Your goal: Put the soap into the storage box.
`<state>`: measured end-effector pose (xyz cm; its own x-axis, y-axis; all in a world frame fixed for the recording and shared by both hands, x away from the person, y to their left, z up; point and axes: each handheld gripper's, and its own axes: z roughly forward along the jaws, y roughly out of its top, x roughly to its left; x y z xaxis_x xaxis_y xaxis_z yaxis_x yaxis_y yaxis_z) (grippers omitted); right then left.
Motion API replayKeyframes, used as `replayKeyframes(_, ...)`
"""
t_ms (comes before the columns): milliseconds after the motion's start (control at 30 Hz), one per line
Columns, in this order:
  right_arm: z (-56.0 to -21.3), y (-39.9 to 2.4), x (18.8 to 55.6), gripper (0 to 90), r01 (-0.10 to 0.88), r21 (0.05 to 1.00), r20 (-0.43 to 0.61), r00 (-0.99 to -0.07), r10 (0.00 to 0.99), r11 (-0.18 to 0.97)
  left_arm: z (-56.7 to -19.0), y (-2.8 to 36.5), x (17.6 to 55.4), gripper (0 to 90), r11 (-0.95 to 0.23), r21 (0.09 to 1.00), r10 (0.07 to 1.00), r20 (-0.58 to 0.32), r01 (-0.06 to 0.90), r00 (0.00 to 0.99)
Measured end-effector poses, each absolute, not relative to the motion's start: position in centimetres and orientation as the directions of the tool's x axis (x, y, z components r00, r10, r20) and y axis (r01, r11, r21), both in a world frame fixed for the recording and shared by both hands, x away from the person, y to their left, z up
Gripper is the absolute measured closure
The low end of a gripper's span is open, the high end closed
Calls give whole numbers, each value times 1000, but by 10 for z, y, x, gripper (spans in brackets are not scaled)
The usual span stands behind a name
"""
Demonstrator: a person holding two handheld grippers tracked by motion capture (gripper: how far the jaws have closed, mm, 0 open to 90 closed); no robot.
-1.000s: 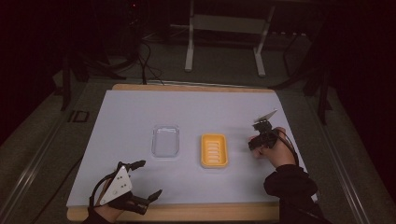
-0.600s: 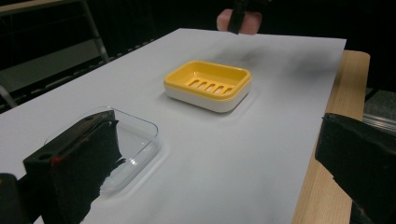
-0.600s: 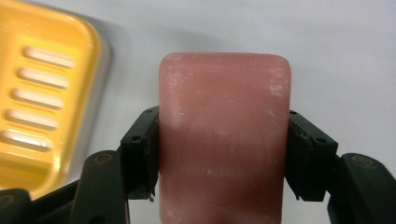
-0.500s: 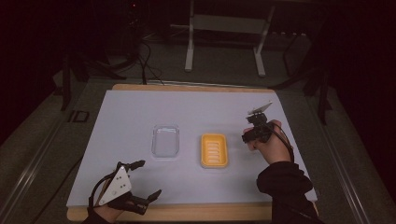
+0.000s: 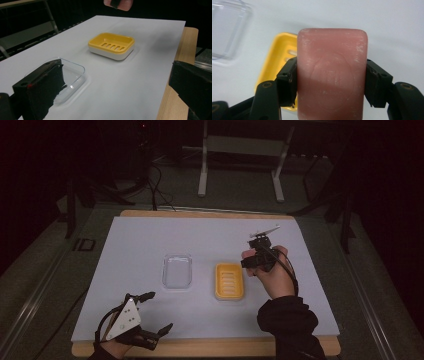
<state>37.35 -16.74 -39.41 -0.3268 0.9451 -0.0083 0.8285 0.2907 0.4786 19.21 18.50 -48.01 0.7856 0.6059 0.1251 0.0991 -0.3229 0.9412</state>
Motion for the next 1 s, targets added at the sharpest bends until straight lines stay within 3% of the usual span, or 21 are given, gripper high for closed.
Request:
replayKeyframes(233, -402, -143, 370, 380, 819, 492, 40, -360, 932, 295, -480, 185, 192, 6, -320, 942, 607, 125, 98, 785)
replayKeyframes(567, -422, -128, 364, 379, 817, 555, 126, -269, 955, 156, -480, 185, 191, 6, -323, 941, 607, 126, 98, 785)
replayKeyframes(700, -437, -122, 362, 380, 833, 538, 163, -251, 954, 128, -480, 184, 192, 6, -324, 941, 605, 127, 98, 786)
replayKeyframes(1000, -469, -114, 362, 379, 855, 500, 137, -234, 962, 137, -480, 184, 191, 6, -321, 942, 603, 125, 97, 788)
